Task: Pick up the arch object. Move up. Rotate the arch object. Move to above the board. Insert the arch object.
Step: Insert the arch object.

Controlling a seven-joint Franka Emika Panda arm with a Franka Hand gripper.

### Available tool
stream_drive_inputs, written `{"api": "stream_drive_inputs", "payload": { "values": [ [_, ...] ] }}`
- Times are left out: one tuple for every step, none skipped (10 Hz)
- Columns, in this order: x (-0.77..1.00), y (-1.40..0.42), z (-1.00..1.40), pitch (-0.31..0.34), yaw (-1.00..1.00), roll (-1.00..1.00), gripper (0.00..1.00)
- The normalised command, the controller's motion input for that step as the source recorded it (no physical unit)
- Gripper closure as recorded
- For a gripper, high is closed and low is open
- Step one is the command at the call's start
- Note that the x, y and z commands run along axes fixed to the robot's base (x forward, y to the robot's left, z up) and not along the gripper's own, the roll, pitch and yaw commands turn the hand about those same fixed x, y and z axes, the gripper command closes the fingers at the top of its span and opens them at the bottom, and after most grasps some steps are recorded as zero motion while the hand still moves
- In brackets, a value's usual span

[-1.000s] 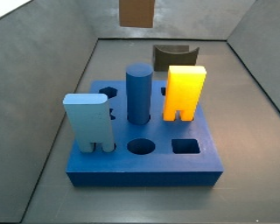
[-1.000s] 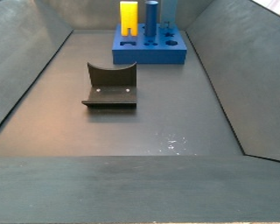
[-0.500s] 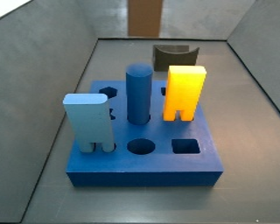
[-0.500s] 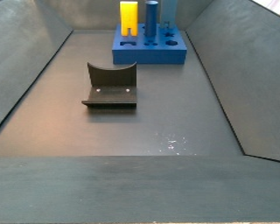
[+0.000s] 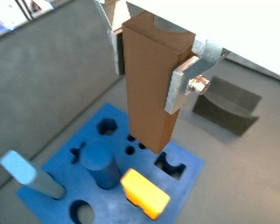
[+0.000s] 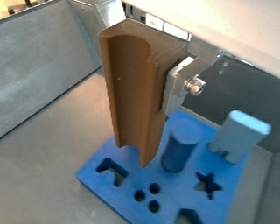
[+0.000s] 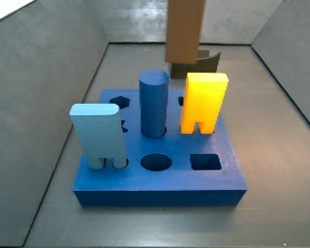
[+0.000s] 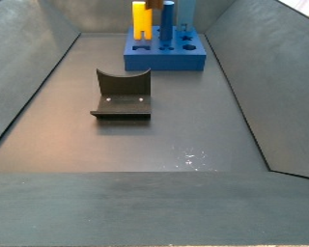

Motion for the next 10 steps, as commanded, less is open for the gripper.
{"api": "stream_drive_inputs", "payload": {
  "values": [
    [0.41, 0.25, -0.54, -0.203, 0.0, -0.21, 1.0],
    [0.36, 0.19, -0.59, -0.206, 0.0, -0.18, 1.0],
    [0.22, 0.15, -0.61, -0.181, 0.0, -0.1, 1.0],
    [0.0, 0.21, -0.49, -0.111, 0.08, -0.08, 1.0],
    [-0.15, 0.15, -0.39, -0.01, 0.1, 0.0, 1.0],
    [0.0, 0.0, -0.03, 0.0, 0.0, 0.0, 1.0],
    [-0.01, 0.04, 0.0, 0.0, 0.0, 0.0, 1.0],
    [0.0, -0.03, -0.37, -0.03, 0.08, 0.07, 1.0],
    [0.07, 0.0, -0.45, -0.037, 0.12, 0.0, 1.0],
    [0.14, 0.0, -0.39, -0.011, 0.11, 0.0, 1.0]
  ]
}}
